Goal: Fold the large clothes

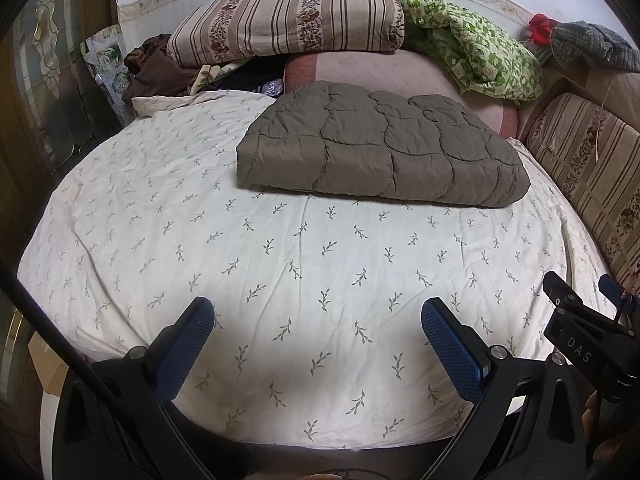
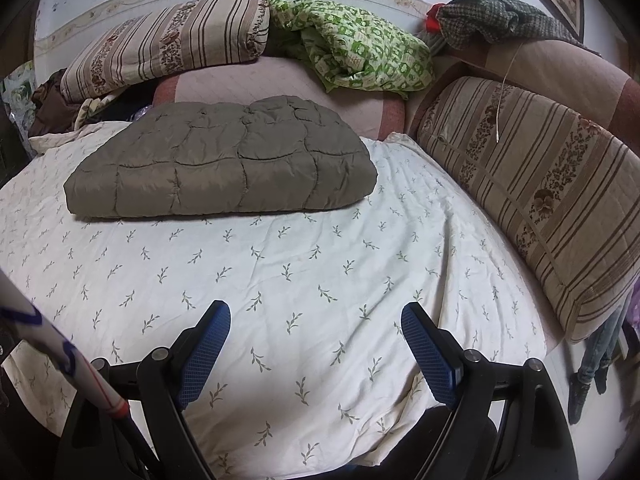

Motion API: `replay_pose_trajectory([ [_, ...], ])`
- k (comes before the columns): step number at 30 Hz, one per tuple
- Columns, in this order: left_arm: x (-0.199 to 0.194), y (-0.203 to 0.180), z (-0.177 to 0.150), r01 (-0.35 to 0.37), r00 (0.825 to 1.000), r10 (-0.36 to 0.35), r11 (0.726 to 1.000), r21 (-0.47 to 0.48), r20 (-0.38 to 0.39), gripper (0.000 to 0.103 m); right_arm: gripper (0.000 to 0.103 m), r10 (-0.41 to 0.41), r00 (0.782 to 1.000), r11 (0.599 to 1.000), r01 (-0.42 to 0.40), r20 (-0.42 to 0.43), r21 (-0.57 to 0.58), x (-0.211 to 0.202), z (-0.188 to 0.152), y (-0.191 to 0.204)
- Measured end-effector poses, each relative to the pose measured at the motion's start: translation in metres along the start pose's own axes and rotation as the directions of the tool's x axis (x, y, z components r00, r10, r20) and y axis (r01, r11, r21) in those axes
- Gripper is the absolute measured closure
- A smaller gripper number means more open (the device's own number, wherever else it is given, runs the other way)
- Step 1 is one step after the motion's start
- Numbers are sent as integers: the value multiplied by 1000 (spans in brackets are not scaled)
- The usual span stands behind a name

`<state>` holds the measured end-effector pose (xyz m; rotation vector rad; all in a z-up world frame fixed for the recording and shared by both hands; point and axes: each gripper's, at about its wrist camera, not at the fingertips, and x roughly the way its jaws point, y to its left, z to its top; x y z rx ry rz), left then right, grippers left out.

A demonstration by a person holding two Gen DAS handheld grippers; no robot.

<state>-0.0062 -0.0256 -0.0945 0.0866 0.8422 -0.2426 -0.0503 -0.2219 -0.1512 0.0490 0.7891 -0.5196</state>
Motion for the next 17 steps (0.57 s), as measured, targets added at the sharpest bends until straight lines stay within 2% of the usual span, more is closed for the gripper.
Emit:
replay_pose_trajectory([
  [10, 6, -1, -2, 34, 999, -34, 999, -1, -30, 0, 13, -5, 1000, 1000, 5, -2, -9, 3, 0, 3],
  [17, 17, 1, -6, 27, 997, -28, 1000, -16, -70, 0, 13, 12, 999, 1000, -12, -33, -6, 11, -3, 4],
])
